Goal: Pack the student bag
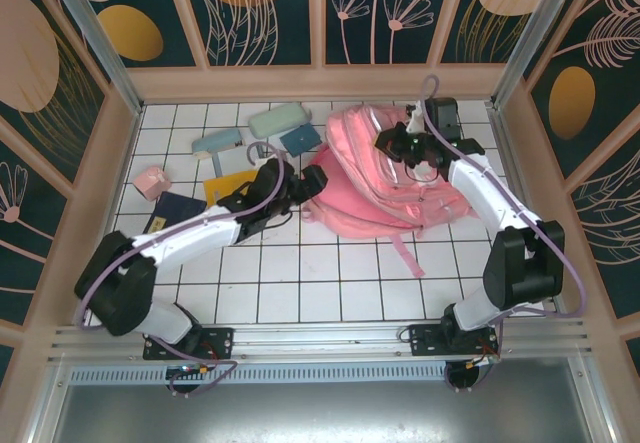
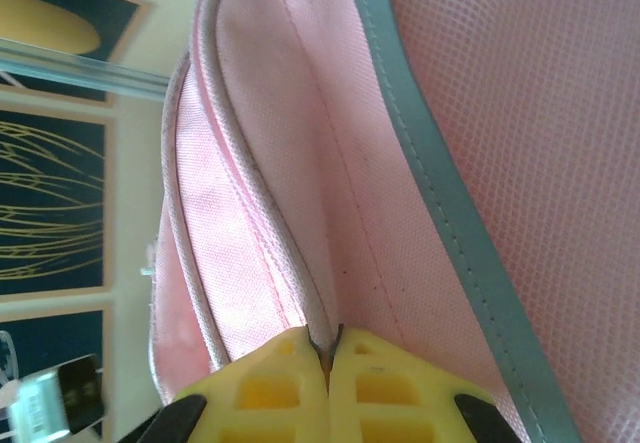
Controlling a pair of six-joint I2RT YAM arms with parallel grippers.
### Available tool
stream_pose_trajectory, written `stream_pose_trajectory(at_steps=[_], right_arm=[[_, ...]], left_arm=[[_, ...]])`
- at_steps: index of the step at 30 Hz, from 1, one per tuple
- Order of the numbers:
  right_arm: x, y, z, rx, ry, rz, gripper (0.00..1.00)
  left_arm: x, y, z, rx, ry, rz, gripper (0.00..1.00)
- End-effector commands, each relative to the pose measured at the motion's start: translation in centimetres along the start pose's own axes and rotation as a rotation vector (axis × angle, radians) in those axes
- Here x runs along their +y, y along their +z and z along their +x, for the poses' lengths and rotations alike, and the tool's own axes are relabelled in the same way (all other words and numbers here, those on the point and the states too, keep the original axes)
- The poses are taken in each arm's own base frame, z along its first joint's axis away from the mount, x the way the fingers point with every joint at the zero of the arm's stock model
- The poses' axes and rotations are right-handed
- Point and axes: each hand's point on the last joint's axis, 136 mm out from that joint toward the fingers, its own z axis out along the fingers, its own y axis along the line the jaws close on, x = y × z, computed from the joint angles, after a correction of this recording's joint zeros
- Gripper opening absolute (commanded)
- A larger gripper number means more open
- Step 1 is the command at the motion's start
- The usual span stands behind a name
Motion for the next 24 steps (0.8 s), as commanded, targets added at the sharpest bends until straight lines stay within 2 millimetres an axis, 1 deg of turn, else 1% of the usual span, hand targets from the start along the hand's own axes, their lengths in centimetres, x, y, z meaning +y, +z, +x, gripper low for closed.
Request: stream_pose_trajectory(at_steps=[1,3,6,7,8,9,11,12,14,15,16,17,20,21,24], right_arm=[[-1.6,-0.3,0.2,-0.046,-0.048,0.045,0.00],[-2.6,0.6,1.3,-0.026,-0.065,0.071,0.00],[-2.9,1.7,2.7,-0.004,-0.105,0.098,0.00],[-2.8,2.0,3.0,-0.002,-0.117,0.101,0.07],[-2.6,2.2,3.2,0.000,-0.131,0.102,0.18],[-2.3,2.5,3.5,0.001,-0.144,0.106,0.26],[-1.6,2.8,3.7,-0.007,-0.171,0.121,0.39],[-1.1,3.0,3.9,-0.012,-0.190,0.124,0.43],[0.2,3.4,4.6,-0.013,-0.226,0.115,0.45],[0.9,3.7,5.0,-0.009,-0.236,0.109,0.45],[1.4,4.0,5.4,-0.004,-0.240,0.099,0.46],[2.1,4.4,6.0,0.005,-0.247,0.085,0.46],[3.7,5.5,7.8,0.033,-0.262,0.045,0.46],[4.4,6.1,8.8,0.051,-0.277,0.033,0.46],[5.5,7.6,10.9,0.089,-0.298,0.021,0.46]], left_arm=[[3.9,-1.6,-0.8,-0.033,0.069,-0.128,0.99],[5.7,-2.2,-1.9,-0.047,0.099,-0.193,0.99],[6.9,-2.5,-3.3,-0.047,0.155,-0.229,0.98],[7.1,-2.5,-3.7,-0.048,0.169,-0.238,0.99],[7.6,-2.3,-4.2,-0.047,0.188,-0.255,0.99],[8.3,-2.2,-4.9,-0.050,0.190,-0.282,0.99],[9.5,-1.6,-6.0,-0.037,0.207,-0.315,0.98],[10.2,-1.3,-6.7,-0.036,0.213,-0.333,0.98],[11.5,-0.4,-8.1,-0.029,0.222,-0.359,0.99],[12.5,0.2,-8.6,-0.016,0.224,-0.379,0.99],[12.7,0.7,-9.5,-0.017,0.225,-0.389,0.99],[13.6,1.2,-10.4,-0.016,0.213,-0.405,0.98],[16.0,2.7,-12.2,0.010,0.152,-0.411,0.98],[17.0,3.5,-12.3,0.033,0.128,-0.409,0.98],[19.3,4.8,-12.6,0.072,0.078,-0.419,0.96]])
